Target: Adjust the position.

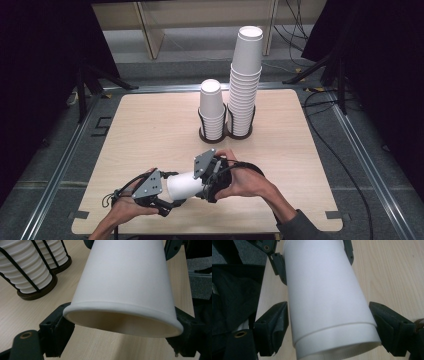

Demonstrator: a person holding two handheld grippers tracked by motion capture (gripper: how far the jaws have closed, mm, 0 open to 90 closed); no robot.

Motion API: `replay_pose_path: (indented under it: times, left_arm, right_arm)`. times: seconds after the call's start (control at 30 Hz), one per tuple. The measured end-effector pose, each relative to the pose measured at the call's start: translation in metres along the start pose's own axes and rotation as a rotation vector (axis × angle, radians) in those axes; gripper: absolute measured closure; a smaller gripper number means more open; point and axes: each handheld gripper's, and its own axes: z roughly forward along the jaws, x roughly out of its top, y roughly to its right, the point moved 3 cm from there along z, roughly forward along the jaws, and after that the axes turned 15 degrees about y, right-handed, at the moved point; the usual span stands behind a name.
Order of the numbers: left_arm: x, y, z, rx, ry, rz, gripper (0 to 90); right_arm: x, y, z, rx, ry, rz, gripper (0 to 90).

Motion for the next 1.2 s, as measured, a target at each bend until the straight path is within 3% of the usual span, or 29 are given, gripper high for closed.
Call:
replay_pose_path:
  times: [0.13,0.37,0.47,0.6,0.7,0.77,0.9,0.97,1.13,1.17,1.2]
  left_arm:
    - [0.000,0.001,0.003,0.001,-0.004,-0.001,16.7]
    - [0.000,0.002,0.001,-0.008,-0.025,0.004,16.7]
    - [0.001,0.001,0.000,-0.018,-0.039,0.005,16.7]
    - [0.000,0.002,0.001,-0.015,-0.022,0.000,16.6]
    - [0.000,0.001,0.002,-0.019,0.014,-0.013,14.7]
    - [-0.001,0.000,0.003,-0.008,0.069,-0.046,11.8]
    - [-0.001,-0.007,-0.002,0.003,0.152,-0.092,8.3]
    - [0.000,-0.009,-0.004,0.020,0.195,-0.125,7.7]
    - [0.003,-0.013,-0.009,0.046,0.275,-0.204,7.8]
    - [0.004,-0.014,-0.007,0.039,0.320,-0.218,8.4]
    - [0.005,-0.014,-0.009,0.054,0.305,-0.222,8.5]
  right_arm:
    - [0.001,0.003,0.005,0.006,-0.054,-0.060,20.0]
    - [0.003,0.001,0.017,0.022,-0.128,-0.114,20.0]
    - [0.003,0.002,0.020,0.028,-0.133,-0.134,21.0]
    - [0.001,0.003,0.021,0.037,-0.134,-0.160,23.4]
    - [0.000,0.001,0.019,0.038,-0.130,-0.122,23.8]
    - [-0.001,0.003,0.017,0.046,-0.110,-0.133,23.7]
    - [-0.005,0.006,0.013,0.034,-0.038,-0.066,23.9]
    - [-0.007,0.007,0.008,0.048,0.026,-0.012,23.9]
    - [-0.014,0.013,-0.004,0.032,0.154,0.051,23.9]
    - [-0.015,0.013,-0.007,0.020,0.170,0.083,23.9]
    - [-0.015,0.015,-0.009,0.028,0.206,0.068,23.9]
